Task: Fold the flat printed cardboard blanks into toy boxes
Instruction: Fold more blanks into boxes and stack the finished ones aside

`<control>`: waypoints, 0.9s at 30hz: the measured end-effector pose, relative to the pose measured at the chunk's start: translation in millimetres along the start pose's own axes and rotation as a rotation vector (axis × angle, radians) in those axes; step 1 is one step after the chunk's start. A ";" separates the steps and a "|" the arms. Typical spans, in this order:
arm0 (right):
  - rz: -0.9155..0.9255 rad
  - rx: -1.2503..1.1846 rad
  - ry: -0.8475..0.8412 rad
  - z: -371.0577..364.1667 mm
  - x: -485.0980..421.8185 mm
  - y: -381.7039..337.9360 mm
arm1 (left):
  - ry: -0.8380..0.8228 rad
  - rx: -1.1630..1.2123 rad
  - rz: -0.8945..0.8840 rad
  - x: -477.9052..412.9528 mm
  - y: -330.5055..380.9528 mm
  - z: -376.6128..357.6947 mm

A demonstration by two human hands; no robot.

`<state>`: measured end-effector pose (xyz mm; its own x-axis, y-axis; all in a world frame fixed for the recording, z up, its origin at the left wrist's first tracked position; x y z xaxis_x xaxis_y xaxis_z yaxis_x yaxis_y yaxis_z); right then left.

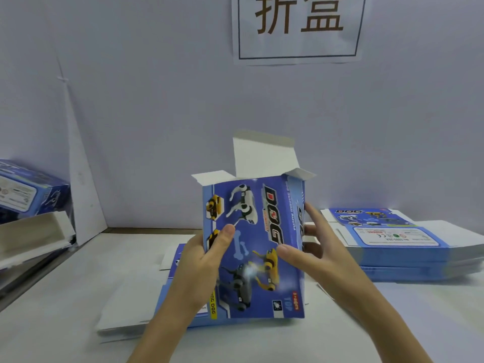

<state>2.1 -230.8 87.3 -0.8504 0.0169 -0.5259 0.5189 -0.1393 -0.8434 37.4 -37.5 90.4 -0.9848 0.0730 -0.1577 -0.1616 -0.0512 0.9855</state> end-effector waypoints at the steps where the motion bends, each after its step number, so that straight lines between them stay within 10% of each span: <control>1: 0.003 -0.013 -0.006 0.4 0.0 -1.0 | -0.022 0.008 0.028 -1.3 -2.4 -1.1; 16: 0.067 0.067 -0.062 -7.7 1.6 -12.9 | 0.052 0.099 -0.089 5.0 11.8 5.9; 27: 0.069 -0.150 -0.074 -0.1 -1.1 -8.4 | -0.416 0.039 0.086 3.3 -6.7 -22.6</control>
<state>-1.2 -229.5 94.9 -0.8136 -0.0616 -0.5781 0.5786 0.0118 -0.8155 33.7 -59.4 81.9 -0.8837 0.4660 -0.0437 -0.0693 -0.0380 0.9969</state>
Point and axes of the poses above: each hand's wrist, its own x-axis away from the middle knuckle, its own z-axis out of the back of the hand, y = z × x, the point moved 10 cm from there along -x, towards the middle knuckle, and after that the axes turned 15 degrees about z, right-handed, at the moved point
